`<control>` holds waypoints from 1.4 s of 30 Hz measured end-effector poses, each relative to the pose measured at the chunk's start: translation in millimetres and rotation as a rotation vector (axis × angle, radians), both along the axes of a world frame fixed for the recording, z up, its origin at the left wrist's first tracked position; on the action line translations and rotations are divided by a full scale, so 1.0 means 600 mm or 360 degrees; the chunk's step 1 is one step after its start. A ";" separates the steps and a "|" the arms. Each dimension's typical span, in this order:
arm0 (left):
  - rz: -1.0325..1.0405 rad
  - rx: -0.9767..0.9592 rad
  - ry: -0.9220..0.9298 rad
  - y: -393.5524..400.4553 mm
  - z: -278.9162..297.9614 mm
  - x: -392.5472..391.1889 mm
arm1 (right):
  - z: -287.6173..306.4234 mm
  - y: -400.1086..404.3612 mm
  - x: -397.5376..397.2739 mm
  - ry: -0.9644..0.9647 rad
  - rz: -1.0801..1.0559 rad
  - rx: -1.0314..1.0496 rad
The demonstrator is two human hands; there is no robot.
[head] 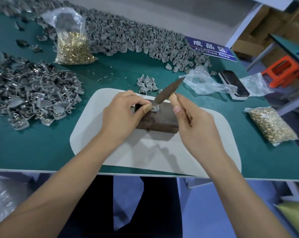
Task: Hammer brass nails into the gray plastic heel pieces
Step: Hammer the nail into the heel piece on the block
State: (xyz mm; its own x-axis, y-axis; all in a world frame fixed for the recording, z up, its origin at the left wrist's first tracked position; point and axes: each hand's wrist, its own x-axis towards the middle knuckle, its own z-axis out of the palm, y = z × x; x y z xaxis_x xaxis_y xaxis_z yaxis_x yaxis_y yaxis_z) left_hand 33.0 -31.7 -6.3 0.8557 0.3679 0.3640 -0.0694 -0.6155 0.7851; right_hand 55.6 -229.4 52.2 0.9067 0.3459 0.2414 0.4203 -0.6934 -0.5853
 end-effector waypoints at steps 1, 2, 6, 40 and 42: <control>-0.0006 0.0005 0.0005 0.000 0.000 0.000 | 0.001 -0.002 0.001 -0.0015 -0.0033 0.0086; -0.0004 0.0002 0.0007 0.000 0.000 0.000 | 0.002 -0.002 0.001 -0.0010 -0.0039 0.0105; 0.0010 0.0006 0.0019 0.000 -0.001 0.000 | 0.001 0.002 -0.001 -0.0037 -0.0012 -0.0034; -0.0104 0.0149 -0.0185 0.058 0.008 -0.059 | -0.009 0.108 0.011 -0.0166 0.0215 0.0352; 0.0025 0.0174 -0.0142 0.101 0.013 -0.083 | -0.018 0.159 -0.003 -0.0073 0.0393 0.0379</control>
